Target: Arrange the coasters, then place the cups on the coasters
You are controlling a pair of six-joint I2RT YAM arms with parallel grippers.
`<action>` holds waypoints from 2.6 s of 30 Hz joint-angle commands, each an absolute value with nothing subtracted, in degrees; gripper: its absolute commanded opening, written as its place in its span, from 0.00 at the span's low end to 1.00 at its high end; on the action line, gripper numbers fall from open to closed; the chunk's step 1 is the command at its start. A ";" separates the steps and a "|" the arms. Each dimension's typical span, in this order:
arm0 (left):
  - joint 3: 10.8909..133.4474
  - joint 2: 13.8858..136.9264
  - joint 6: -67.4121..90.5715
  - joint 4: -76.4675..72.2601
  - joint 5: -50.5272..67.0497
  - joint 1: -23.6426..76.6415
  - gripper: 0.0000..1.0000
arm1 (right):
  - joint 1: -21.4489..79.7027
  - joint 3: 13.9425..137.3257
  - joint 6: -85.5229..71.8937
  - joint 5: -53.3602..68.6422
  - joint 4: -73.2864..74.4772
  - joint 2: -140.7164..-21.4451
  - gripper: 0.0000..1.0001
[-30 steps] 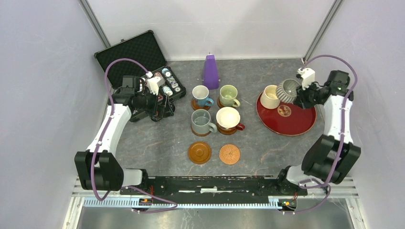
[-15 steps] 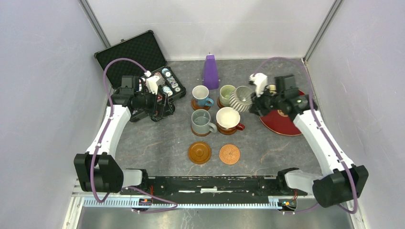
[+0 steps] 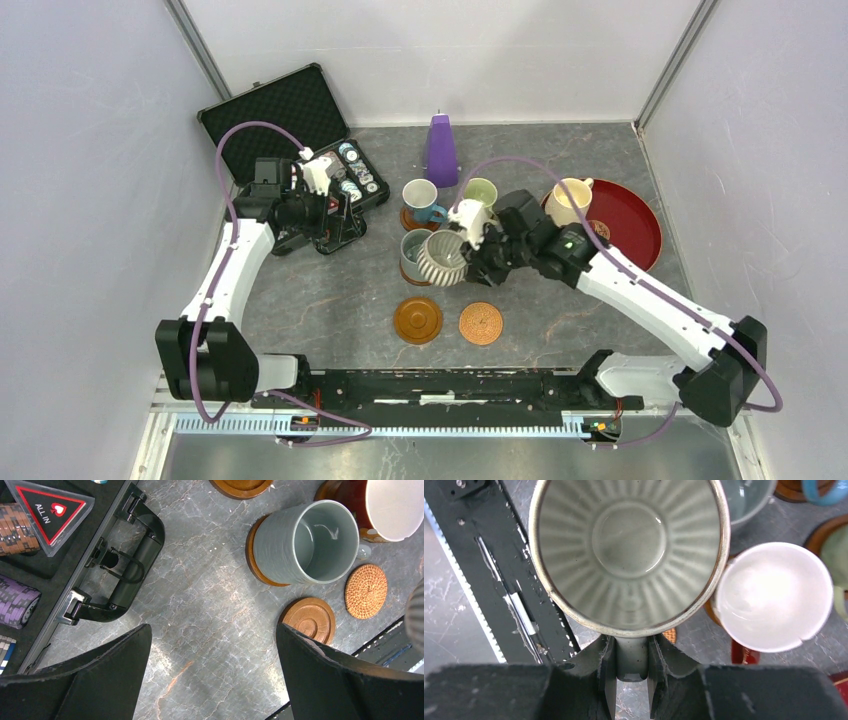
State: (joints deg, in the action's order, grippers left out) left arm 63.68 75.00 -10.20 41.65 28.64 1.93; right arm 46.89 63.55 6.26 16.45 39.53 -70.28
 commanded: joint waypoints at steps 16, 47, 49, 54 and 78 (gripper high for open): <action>64.51 76.77 -8.13 40.43 27.16 1.12 1.00 | 66.69 54.82 0.09 0.38 23.40 -73.46 0.00; 64.45 77.11 -9.37 40.51 28.61 1.05 1.00 | 66.75 50.69 -10.76 -3.92 14.98 -84.22 0.10; 64.37 77.02 -9.42 40.50 28.48 0.98 1.00 | 66.68 50.89 -11.16 -3.44 15.10 -84.72 0.11; 64.38 76.75 -9.39 40.58 28.22 0.98 1.00 | 66.71 50.59 -11.64 -3.01 14.88 -85.34 0.24; 64.51 77.46 -9.29 40.69 27.49 0.92 1.00 | 66.88 45.18 -7.50 5.87 15.12 -78.86 0.55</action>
State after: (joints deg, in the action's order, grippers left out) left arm 63.68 77.28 -9.56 41.63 27.11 1.30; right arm 66.65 45.17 -9.52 4.08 16.91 -81.01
